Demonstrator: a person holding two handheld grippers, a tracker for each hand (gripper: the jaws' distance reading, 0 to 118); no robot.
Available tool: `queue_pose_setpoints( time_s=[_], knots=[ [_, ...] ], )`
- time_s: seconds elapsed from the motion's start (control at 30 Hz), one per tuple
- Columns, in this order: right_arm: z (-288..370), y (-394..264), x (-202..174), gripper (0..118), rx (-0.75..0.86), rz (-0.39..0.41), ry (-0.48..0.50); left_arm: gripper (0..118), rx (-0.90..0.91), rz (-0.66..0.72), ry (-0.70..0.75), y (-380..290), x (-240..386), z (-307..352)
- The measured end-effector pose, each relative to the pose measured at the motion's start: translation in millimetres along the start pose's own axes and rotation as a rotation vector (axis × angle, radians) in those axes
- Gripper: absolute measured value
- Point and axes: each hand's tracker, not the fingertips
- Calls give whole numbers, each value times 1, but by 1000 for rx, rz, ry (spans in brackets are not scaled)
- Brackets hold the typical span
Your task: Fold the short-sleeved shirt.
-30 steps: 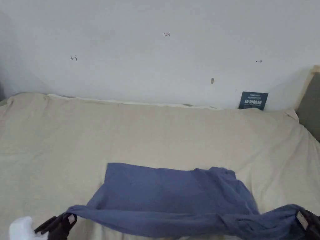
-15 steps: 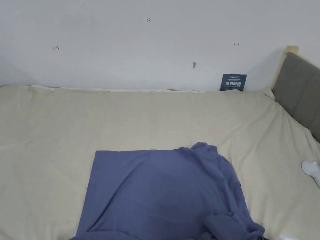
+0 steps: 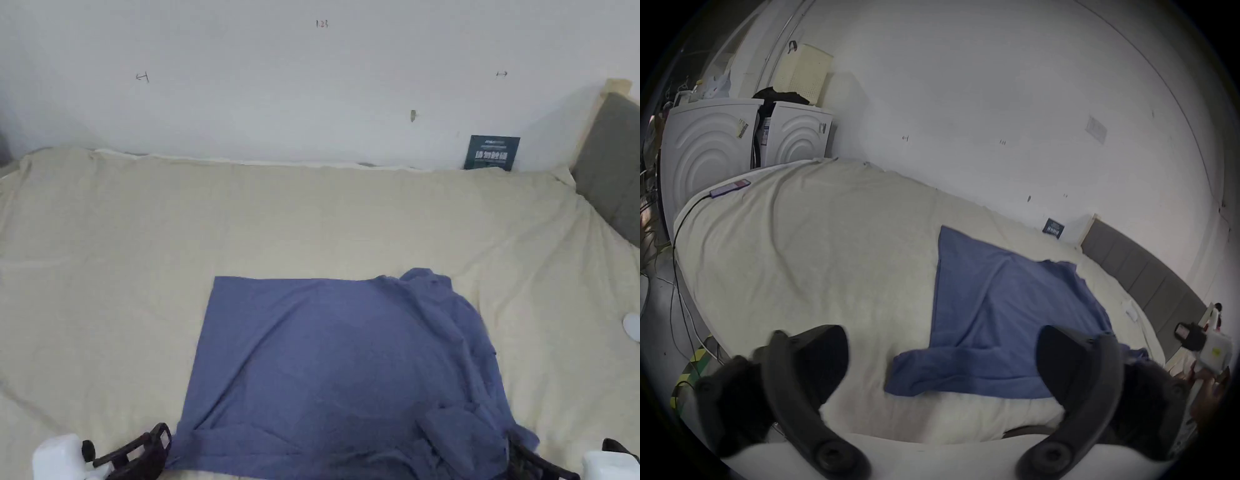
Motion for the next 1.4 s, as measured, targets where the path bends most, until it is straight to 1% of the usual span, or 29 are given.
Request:
queue_pose_setpoints(
  time_s=[0.03,0.07,0.1,0.13,0.2,0.23,0.3,0.4,0.43,0.5,0.53,0.67,0.77,0.8,0.83,0.87,0.9,0.93,0.97,1.0,1.07,1.1,1.13,1.17,1.2,1.23,1.3,1.33,1.4],
  knots=[
    [2,1,-5,91,15,28,-14,96,11,11,4,7,5,6],
    [1,2,-6,63,19,59,-23,73,19,37,16,11,8,12],
    [-1,4,-5,25,5,44,-3,44,5,38,22,13,10,14],
    [-4,6,-4,0,-7,24,11,12,-5,29,32,13,12,15],
    [-6,9,0,0,-2,-22,30,3,-9,-78,37,12,12,13],
    [-7,10,1,0,-8,-19,44,0,-32,-111,14,12,11,10],
    [-8,12,-3,0,-11,7,40,0,-108,-164,69,6,14,-1],
    [-11,8,-4,0,-18,13,48,2,-191,-150,17,0,2,-20],
    [-12,7,-4,0,-25,12,54,28,-224,-157,59,-3,3,-31],
    [-13,4,-6,0,-49,17,50,104,-269,-152,50,-7,-3,-47],
    [-13,2,-5,0,-52,14,53,118,-299,-149,51,-10,-5,-55],
    [-11,-1,2,0,-71,-28,56,118,-300,-127,109,-13,-11,-75],
    [-13,-2,6,0,-77,-30,39,114,-365,-88,99,-20,-16,-89],
    [-14,-1,8,0,-80,-32,34,109,-392,-79,82,-24,-17,-91],
    [-14,-1,9,0,-85,-38,30,78,-375,-95,80,-28,-15,-91],
    [-15,-1,10,0,-103,-59,27,43,-328,-230,218,-35,-2,-87],
    [-15,-1,12,0,-117,-88,29,30,-291,-236,162,-35,-2,-79],
    [-15,0,13,0,-118,-98,29,8,-278,-159,109,-32,-7,-70],
    [-16,0,14,0,-119,-94,28,5,-258,-68,44,-30,-11,-63],
    [-19,-2,12,0,-132,-82,19,5,-220,-67,77,-30,-6,-55],
    [-25,-6,12,0,-150,-44,12,5,-196,-116,58,-27,0,-44],
    [-29,-9,12,8,-165,-36,2,5,-180,-118,55,-25,0,-41],
    [-33,-12,10,44,-180,-36,-10,5,-183,-100,48,-22,0,-39],
    [-38,-16,10,85,-211,-43,-10,5,-169,-92,37,-20,1,-37],
    [-46,-21,12,115,-275,-54,4,5,-166,-98,34,-18,3,-36],
    [-56,-27,14,118,-355,-69,25,5,-161,-111,35,-17,6,-36],
    [-61,-33,14,118,-332,-73,19,5,-149,-145,38,-15,12,-37],
    [-64,-34,13,118,-334,-73,-14,5,-147,-156,36,-14,14,-37],
    [-66,-39,12,118,-354,-34,-5,5,-147,-153,31,-14,15,-39]
  ],
)
